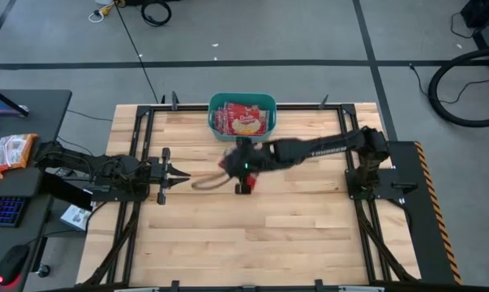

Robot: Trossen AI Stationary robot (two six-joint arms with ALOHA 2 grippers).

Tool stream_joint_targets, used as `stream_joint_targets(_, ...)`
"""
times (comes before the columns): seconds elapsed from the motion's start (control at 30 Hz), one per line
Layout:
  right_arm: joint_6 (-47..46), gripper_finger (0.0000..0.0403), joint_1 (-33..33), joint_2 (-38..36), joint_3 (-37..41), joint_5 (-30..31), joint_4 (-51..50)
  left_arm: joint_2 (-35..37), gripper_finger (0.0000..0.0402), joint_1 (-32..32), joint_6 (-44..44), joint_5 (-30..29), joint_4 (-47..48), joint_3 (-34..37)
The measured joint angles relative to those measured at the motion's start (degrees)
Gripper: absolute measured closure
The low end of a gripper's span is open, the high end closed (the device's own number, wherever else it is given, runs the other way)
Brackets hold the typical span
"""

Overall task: Sort popcorn bags into baskets
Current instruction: Put the popcorn bag into the green bin

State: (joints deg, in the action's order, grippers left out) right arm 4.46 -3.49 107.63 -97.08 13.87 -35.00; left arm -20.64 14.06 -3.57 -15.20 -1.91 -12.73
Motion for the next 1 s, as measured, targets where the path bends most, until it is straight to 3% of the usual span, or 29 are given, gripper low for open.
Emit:
stream_joint_targets(0.07,3.03,0.0399,2.79,-0.08,-0.02,-0.51,0.25,0.00,0.0353,-0.01,0.00,0.00,0.00,0.00)
stream_joint_targets(0.23,13.07,0.0399,8.88,0.07,-0.02,4.98,0.75,0.00,0.0353,-0.01,-0.07,0.00,0.04,0.00)
stream_joint_targets(0.47,32.28,0.0399,15.02,0.75,-0.07,5.79,5.56,0.00,0.0353,0.01,-1.44,0.00,0.04,0.00)
stream_joint_targets(0.7,37.12,0.0393,21.06,6.78,-0.04,6.24,3.57,0.00,0.0353,-0.01,-1.60,0.00,0.35,0.00)
stream_joint_targets(0.83,40.96,0.0392,22.00,8.98,0.02,9.40,1.32,0.00,0.0353,-0.01,-1.59,0.00,1.05,0.00)
stream_joint_targets(1.0,46.98,0.0389,21.94,9.45,0.02,5.96,0.23,0.00,0.0353,-0.01,-1.62,0.00,1.38,0.00)
